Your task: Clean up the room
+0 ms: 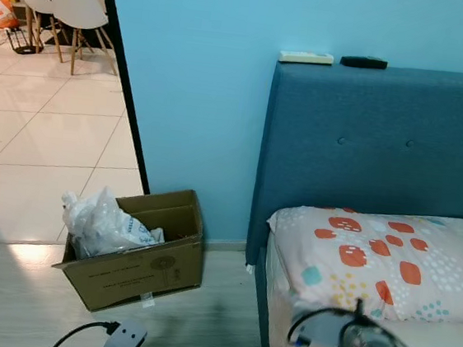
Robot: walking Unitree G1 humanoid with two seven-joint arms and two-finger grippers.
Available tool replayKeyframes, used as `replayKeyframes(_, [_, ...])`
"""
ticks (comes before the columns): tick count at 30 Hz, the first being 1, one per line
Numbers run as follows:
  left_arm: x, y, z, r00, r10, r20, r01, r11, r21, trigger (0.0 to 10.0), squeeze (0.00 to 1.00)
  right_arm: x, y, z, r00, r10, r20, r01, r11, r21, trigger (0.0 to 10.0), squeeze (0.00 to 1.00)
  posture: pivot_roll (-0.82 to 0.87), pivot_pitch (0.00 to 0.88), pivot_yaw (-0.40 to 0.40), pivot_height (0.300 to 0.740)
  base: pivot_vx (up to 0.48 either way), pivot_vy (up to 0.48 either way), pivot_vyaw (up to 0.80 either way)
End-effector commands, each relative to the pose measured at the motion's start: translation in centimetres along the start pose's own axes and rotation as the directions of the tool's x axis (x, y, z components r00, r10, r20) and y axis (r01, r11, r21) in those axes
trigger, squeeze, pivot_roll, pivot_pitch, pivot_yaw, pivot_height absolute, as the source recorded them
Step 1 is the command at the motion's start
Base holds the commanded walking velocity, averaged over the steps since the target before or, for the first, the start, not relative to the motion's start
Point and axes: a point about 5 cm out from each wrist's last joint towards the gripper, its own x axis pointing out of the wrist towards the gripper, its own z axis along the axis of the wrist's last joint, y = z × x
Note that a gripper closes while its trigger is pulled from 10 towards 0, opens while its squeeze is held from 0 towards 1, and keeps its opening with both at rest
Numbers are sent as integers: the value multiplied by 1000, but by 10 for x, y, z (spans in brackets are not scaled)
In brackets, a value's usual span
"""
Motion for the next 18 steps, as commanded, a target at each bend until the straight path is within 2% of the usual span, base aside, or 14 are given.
replayKeyframes(1, [-1,3,-5,1000,8,-13,-8,1000,-4,10000,0,-1,-28,10,992,-87,94,64,973,222,10000,0,10,0,-32,727,0,0,0])
replayKeyframes(2, [-1,3,-5,1000,8,-13,-8,1000,-4,10000,0,-1,-28,10,992,-87,94,64,973,222,10000,0,10,0,-32,727,0,0,0])
replayKeyframes(3, [-1,2,-5,1000,6,-13,-6,1000,-3,10000,0,-2,-34,12,986,-78,148,31,954,299,10000,0,8,0,-32,727,0,0,0])
replayKeyframes(4, [-1,2,-5,1000,6,-13,-6,1000,-3,10000,0,-2,-34,12,986,-78,148,31,954,299,10000,0,8,0,-32,727,0,0,0])
replayKeyframes(5, [-1,1,-4,1000,3,-13,-3,1000,-1,10000,0,-4,-33,12,980,-23,199,-40,952,303,10000,0,7,0,-30,727,0,0,0])
replayKeyframes(6, [-1,1,-4,1000,3,-13,-3,1000,-1,10000,0,-4,-33,12,980,-23,199,-40,952,303,10000,0,7,0,-30,727,0,0,0])
replayKeyframes(7, [-1,0,-4,1000,1,-13,-1,1000,0,10000,0,-5,-28,11,973,43,225,-105,956,273,10000,0,6,0,-32,727,0,0,0])
replayKeyframes(8, [-1,0,-4,1000,1,-13,-1,1000,0,10000,0,-5,-28,11,973,43,225,-105,956,273,10000,0,6,0,-32,727,0,0,0])
replayKeyframes(10, [0,0,-3,1000,-1,-11,1,1000,2,10000,0,-9,-8,0,953,228,201,-258,956,138,10000,0,1,0,-31,727,0,0,0])
replayKeyframes(12, [0,0,-3,1000,-1,-11,1,1000,2,10000,0,-9,-8,0,953,228,201,-258,956,138,10000,0,1,0,-31,727,0,0,0])
replayKeyframes(13, [0,0,-3,1000,-1,-10,1,1000,2,10000,0,-10,0,-4,939,293,178,-313,944,100,10000,0,1,0,-31,727,0,0,0])
replayKeyframes(15, [0,0,-2,1000,-2,-8,2,1000,3,10000,0,-17,30,-21,866,493,84,-496,868,13,10000,0,4,0,-34,727,0,0,0])
replayKeyframes(16, [0,0,-2,1000,-2,-8,2,1000,3,10000,0,-17,30,-21,866,493,84,-496,868,13,10000,0,4,0,-34,727,0,0,0])
replayKeyframes(18, [0,0,0,1000,-2,-5,2,1000,0,10000,0,-26,55,-40,780,626,-19,-626,779,-40,10000,0,6,0,-34,727,0,0,0])
